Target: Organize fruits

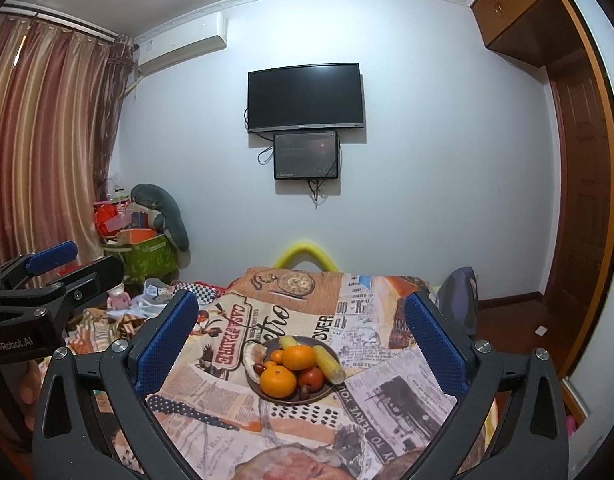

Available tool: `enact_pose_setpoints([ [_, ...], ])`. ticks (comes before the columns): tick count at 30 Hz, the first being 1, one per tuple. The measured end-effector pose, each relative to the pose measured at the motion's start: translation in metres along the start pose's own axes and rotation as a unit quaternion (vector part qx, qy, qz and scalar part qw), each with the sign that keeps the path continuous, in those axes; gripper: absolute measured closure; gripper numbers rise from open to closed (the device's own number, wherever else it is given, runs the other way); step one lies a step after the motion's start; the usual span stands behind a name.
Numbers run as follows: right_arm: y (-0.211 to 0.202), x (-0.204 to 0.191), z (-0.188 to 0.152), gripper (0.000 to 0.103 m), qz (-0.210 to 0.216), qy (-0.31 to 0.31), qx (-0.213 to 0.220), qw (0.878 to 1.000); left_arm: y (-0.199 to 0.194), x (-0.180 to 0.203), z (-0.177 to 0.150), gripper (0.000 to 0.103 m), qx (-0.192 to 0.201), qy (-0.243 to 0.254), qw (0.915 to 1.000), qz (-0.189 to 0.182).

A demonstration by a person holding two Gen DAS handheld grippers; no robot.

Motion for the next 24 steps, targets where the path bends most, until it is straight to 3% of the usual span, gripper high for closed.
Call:
enact_pose_setpoints([
  [24,-0.0068,0.0025,0.004,0.0,-0.006,0.0,0.006,1.0,-0.0019,0.0069,0.0016,0.0,0.001,0.009,0.9999,-0.009],
])
Point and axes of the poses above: each gripper's, at about its wrist camera, not at the fingertips, and y roughly the way its jaws point, x to its right, z to its top, the point moved 5 cm from there along y, roughly the way its jaws point, and after that the axes turned 7 degrees about -z, right-handed, at the moved point
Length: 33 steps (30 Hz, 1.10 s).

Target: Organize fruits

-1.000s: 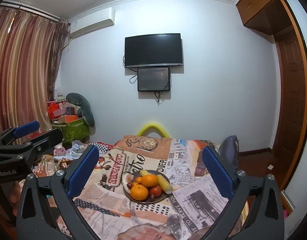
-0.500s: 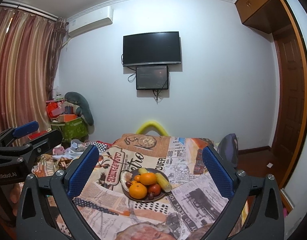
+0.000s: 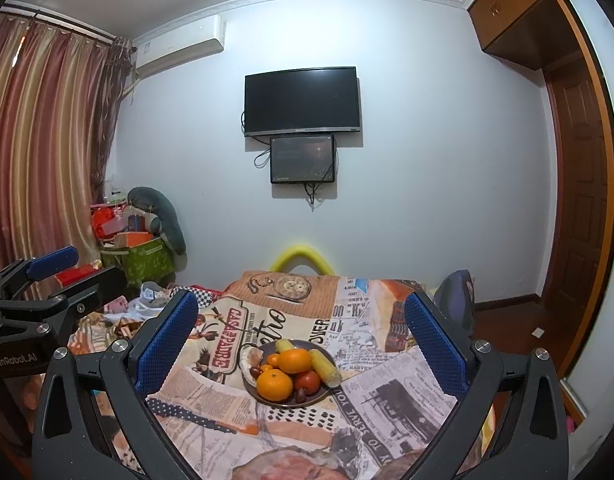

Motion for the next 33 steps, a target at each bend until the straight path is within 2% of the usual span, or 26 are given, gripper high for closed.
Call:
enact_pose_setpoints([
  [33,-0.0034,0.0007,0.0056,0.0,-0.004,-0.002,0.007,1.0,-0.0005,0.0027,-0.0004,0.0,-0.001,-0.001,0.9999,-0.014],
])
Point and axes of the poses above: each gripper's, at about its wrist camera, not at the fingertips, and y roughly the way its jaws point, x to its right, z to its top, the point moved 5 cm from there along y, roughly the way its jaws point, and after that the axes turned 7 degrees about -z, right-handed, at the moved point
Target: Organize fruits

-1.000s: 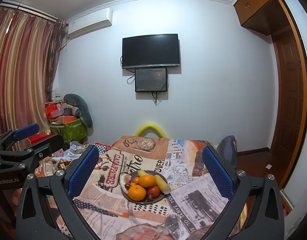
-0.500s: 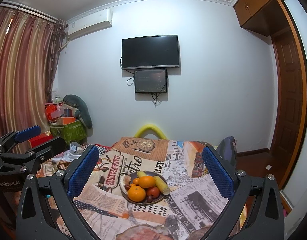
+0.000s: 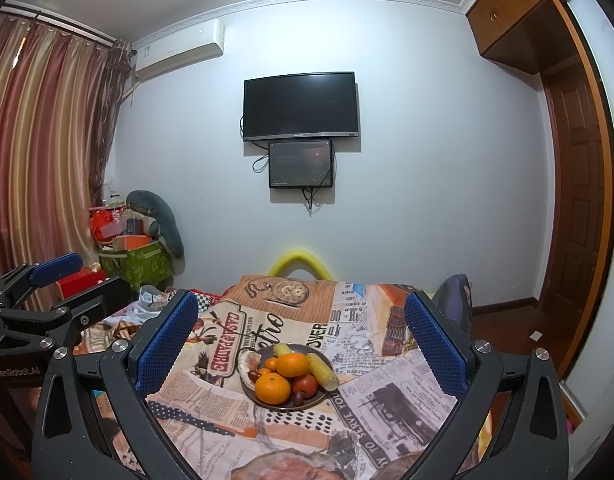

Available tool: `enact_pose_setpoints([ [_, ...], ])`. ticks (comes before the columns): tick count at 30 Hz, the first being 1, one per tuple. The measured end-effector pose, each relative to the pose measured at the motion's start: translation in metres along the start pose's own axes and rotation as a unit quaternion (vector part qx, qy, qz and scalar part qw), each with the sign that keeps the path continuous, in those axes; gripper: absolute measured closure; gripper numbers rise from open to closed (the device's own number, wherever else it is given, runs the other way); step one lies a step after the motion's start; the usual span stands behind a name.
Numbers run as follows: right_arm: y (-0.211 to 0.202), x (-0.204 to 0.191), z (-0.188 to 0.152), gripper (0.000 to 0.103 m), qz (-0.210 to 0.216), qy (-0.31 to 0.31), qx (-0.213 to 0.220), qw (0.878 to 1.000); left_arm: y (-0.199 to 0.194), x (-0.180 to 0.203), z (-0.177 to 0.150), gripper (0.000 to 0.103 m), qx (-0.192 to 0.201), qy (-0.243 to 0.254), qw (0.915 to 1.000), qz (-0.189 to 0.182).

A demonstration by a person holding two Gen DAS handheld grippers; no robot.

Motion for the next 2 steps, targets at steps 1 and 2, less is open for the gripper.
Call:
enact_pose_setpoints([
  [1,-0.0001,0.0001,0.0001,0.0,0.0,0.0,0.0,1.0,-0.0002,0.0,-0.0003,0.0,0.0,0.0,1.0,0.0],
  [2,0.0,0.0002,0.0002,0.0,0.0,-0.001,0.0,1.0,0.0002,-0.0003,-0.0005,0.0,-0.001,0.0,1.0,0.0],
])
Point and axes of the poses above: each gripper's, at about its wrist camera, not at the fingertips, and y roughly the way its jaws point, x to its right, z to its top, the point moved 5 cm from there along y, roughly the way its jaws point, and after that the axes turned 7 degrees about -z, right-handed, at the moved point
